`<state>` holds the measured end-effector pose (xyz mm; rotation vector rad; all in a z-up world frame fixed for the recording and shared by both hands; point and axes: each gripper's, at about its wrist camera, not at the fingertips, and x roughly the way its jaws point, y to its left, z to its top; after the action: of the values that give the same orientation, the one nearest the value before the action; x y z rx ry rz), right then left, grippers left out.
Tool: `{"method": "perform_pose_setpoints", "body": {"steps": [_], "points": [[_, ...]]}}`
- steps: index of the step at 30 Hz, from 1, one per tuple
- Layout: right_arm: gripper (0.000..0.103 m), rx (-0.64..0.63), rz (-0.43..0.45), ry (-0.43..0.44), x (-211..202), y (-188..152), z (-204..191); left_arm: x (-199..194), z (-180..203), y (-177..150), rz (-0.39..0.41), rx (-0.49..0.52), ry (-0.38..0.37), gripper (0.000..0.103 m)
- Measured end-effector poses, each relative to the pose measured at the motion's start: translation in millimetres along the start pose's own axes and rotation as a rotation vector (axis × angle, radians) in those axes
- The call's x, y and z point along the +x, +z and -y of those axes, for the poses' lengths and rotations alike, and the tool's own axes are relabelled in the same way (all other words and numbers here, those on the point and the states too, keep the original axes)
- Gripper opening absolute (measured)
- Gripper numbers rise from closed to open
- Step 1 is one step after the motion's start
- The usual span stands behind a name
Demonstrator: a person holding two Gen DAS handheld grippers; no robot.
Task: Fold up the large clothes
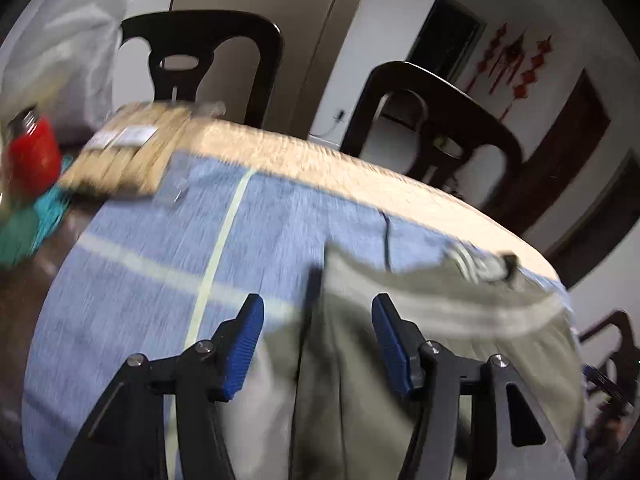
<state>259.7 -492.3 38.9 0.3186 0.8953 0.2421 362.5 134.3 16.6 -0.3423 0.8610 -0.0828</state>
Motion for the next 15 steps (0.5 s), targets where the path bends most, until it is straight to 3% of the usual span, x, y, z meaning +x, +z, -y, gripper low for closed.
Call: {"method": "perform_pose_setpoints", "body": {"steps": [3, 8, 10, 15], "points": [[0.07, 0.031, -0.013, 0.035, -2, -15, 11, -27, -13, -40, -0.024, -0.019, -0.054, 0.073], [0.071, 0.051, -0.074, 0.064, 14, -27, 21, -23, -28, -94, -0.141, -0.049, -0.078, 0.073], [0.072, 0.057, -0.071, 0.082, 14, -28, 20, -21, -31, -103, -0.104, -0.072, -0.087, 0.074], [0.073, 0.023, -0.086, 0.123, 23, -24, 9, -10, -15, -103, -0.111, -0.059, -0.131, 0.077]]}}
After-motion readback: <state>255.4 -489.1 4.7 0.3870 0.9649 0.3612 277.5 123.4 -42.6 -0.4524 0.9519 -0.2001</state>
